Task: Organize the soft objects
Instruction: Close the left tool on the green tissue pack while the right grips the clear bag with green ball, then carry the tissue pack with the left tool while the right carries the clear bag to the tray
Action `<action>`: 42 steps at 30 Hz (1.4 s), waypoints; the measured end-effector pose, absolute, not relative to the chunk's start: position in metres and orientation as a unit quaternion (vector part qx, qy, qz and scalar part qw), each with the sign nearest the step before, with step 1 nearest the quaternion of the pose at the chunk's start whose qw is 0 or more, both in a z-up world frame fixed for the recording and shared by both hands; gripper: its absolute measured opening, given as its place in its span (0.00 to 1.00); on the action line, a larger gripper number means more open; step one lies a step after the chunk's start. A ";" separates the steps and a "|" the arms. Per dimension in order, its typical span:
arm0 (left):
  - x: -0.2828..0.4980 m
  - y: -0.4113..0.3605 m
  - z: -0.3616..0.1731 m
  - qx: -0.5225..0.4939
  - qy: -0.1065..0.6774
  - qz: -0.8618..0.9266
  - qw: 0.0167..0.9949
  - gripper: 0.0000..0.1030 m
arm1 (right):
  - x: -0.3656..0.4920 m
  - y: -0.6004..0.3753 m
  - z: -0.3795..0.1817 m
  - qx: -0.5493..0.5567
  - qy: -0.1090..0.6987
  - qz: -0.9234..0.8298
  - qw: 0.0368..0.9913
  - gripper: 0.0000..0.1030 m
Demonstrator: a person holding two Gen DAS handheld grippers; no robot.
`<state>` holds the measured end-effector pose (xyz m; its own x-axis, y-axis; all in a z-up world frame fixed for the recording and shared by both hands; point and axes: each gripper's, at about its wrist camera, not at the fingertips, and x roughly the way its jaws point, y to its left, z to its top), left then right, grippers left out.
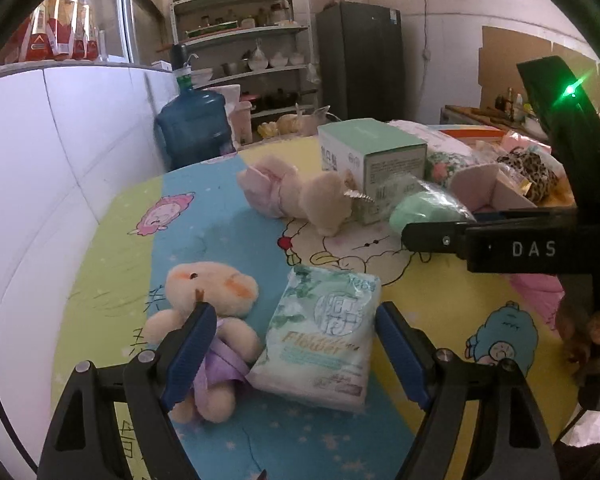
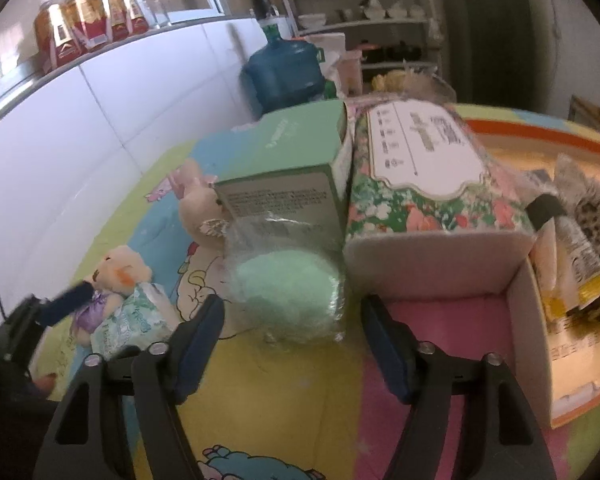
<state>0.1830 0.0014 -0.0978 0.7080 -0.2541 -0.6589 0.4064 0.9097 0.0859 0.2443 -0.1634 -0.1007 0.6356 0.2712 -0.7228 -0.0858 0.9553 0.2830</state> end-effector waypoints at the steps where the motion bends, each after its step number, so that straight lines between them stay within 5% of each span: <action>1: 0.184 0.001 -0.099 0.114 0.340 -0.179 0.916 0.79 | 0.245 -0.163 -0.100 0.110 0.415 0.103 0.897 0.58; 6: 0.190 -0.004 -0.107 0.108 0.370 -0.192 0.903 0.79 | 0.242 -0.152 -0.097 0.086 0.410 0.102 0.902 0.51; 10: 0.183 -0.001 -0.104 0.096 0.349 -0.189 0.913 0.47 | 0.235 -0.151 -0.093 0.077 0.398 0.091 0.909 0.50; 42: 0.114 0.039 -0.039 -0.026 0.248 -0.120 0.961 0.42 | 0.160 -0.143 -0.021 0.025 0.295 0.082 0.952 0.50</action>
<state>0.1136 0.0389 -0.0386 0.8484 -0.2445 -0.4696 0.2185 0.9696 -0.1101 0.1600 -0.1429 -0.0213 0.8128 0.1699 -0.5572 -0.1407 0.9855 0.0952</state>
